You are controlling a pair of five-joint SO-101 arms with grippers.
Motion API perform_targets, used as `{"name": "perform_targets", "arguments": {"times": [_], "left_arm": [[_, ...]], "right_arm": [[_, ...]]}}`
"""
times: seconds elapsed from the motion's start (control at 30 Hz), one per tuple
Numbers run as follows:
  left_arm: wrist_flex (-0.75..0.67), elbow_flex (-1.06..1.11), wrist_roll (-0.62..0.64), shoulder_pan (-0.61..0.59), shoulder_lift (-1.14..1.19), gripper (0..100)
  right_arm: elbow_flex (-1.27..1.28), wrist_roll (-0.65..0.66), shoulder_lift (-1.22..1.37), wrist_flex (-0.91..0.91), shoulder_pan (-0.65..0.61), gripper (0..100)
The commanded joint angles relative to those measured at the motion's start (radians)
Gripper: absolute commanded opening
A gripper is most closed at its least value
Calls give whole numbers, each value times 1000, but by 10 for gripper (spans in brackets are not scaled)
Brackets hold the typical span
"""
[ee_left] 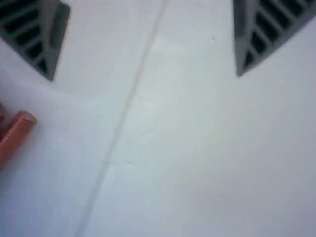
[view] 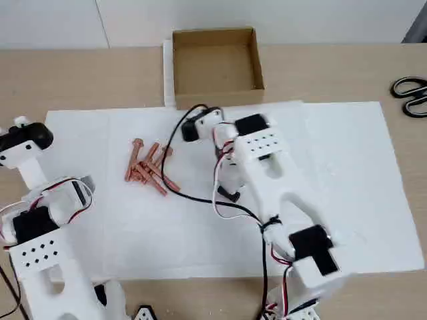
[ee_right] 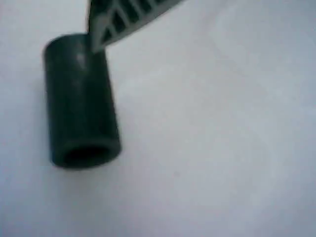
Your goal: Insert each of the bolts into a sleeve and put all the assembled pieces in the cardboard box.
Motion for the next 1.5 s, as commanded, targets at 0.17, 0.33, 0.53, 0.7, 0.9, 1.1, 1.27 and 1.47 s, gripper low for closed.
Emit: {"name": "perform_targets", "arguments": {"times": [0.17,0.33,0.53,0.7,0.9,1.1,1.27,1.47], "left_arm": [[-18,-1,3,-3,-26,227],[-18,-1,3,-3,-26,227],[-20,-1,5,-3,-26,227],[-21,1,6,-3,-26,227],[-23,1,6,-3,-26,227],[-20,1,5,0,-21,227],[-20,1,5,2,-20,227],[-20,1,5,2,-20,227]], "right_arm": [[-100,6,104,-28,-85,223],[-100,6,170,-53,-85,223],[-100,5,211,-48,-84,203],[-97,5,265,-44,-84,22],[-103,-17,283,-44,-70,13],[-247,-21,200,91,10,3],[-338,-103,197,157,61,4],[-341,-183,305,154,64,54]]}}
